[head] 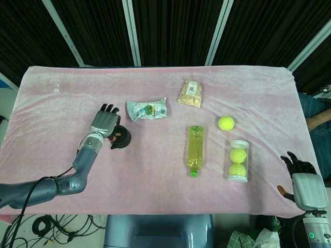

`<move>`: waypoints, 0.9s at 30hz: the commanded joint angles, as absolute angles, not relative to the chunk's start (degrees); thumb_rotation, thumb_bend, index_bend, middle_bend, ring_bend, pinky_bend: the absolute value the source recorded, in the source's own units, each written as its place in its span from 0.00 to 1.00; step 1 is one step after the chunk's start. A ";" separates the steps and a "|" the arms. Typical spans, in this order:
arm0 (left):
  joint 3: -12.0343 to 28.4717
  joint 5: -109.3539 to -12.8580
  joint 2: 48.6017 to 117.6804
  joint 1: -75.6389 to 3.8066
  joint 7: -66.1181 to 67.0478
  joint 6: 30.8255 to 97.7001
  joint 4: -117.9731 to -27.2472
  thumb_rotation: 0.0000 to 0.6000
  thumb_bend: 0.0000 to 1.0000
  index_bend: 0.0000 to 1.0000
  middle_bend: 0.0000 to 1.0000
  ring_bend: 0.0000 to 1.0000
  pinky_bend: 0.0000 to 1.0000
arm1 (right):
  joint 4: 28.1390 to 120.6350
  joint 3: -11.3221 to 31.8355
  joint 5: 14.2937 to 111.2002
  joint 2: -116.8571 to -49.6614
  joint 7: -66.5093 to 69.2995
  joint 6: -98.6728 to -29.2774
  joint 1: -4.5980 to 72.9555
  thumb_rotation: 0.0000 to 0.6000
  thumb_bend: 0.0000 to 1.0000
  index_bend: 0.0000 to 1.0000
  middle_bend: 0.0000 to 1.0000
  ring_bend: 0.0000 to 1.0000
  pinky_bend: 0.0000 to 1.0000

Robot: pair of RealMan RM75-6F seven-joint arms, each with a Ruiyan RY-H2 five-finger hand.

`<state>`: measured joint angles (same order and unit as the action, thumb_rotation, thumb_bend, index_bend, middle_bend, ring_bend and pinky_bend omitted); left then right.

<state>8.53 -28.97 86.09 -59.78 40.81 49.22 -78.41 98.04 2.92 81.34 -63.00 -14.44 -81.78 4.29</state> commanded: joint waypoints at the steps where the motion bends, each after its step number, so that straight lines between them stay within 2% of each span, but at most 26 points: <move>1: 8.49 -29.06 86.05 -59.82 40.61 49.40 -78.66 1.00 0.16 0.49 0.14 0.00 0.00 | 98.04 2.90 81.33 -63.00 -14.49 -81.71 4.33 1.00 0.04 0.19 0.10 0.24 0.21; 23: 8.18 -29.60 86.02 -59.30 39.71 51.35 -80.08 1.00 0.16 0.49 0.15 0.00 0.00 | 97.85 2.55 82.33 -62.73 -14.23 -81.85 4.36 1.00 0.04 0.19 0.10 0.24 0.21; 27: 8.30 -29.87 86.30 -59.33 39.66 51.87 -80.29 1.00 0.21 0.50 0.15 0.00 0.00 | 97.88 2.44 82.60 -62.61 -13.91 -81.94 4.30 1.00 0.04 0.19 0.10 0.24 0.21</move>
